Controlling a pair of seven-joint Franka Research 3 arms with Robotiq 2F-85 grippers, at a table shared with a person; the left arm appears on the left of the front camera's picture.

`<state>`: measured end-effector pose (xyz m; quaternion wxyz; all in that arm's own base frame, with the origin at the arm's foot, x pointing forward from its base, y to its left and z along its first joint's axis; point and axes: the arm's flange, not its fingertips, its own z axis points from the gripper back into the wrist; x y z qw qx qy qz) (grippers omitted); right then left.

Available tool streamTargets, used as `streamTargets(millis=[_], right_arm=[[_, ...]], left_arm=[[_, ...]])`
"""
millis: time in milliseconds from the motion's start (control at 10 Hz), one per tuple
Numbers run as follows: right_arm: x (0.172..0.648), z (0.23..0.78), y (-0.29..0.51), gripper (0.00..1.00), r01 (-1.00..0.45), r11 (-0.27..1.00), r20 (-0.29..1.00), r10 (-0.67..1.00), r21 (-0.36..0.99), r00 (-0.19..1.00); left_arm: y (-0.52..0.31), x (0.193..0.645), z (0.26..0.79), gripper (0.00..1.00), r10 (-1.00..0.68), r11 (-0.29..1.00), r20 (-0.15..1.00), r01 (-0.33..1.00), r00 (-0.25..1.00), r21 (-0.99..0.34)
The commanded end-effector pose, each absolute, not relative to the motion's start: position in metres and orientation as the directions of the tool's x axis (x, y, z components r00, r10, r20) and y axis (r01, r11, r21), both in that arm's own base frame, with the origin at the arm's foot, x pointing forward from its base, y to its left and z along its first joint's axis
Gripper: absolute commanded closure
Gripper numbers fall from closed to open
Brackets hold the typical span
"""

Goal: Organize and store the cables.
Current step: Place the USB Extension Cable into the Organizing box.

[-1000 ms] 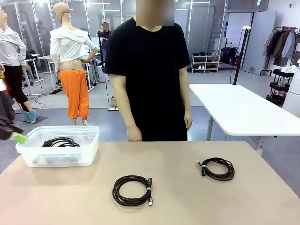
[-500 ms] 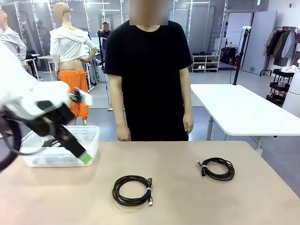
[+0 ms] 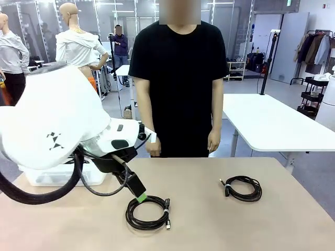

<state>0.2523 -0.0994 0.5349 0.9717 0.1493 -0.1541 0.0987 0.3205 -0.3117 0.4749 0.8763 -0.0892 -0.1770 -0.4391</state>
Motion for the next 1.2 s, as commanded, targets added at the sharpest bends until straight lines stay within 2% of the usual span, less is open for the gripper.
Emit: streamTargets(millis=[0, 600, 800, 1100], right_arm=[[0.253, 0.535, -0.099, 0.00, -0.231, 0.936, 0.325, 0.139, 0.266, 0.935], [0.253, 0.535, -0.099, 0.00, -0.231, 0.936, 0.325, 0.139, 0.266, 0.935], [0.253, 0.535, -0.099, 0.00, -0.231, 0.936, 0.325, 0.139, 0.266, 0.935], [0.253, 0.535, -0.099, 0.00, -0.231, 0.936, 0.325, 0.139, 0.266, 0.935]], left_arm=[[-0.304, 0.316, 0.481, 0.00, -0.734, 0.610, 0.384, 0.792, 0.560, 0.010], [-0.305, 0.322, 0.481, 0.00, -0.730, 0.603, 0.399, 0.798, 0.554, -0.004], [-0.377, 0.320, 0.470, 0.00, -0.530, 0.818, 0.284, 0.570, 0.799, -0.075], [-0.425, 0.331, 0.448, 0.00, -0.452, 0.878, 0.225, 0.475, 0.863, -0.057]])
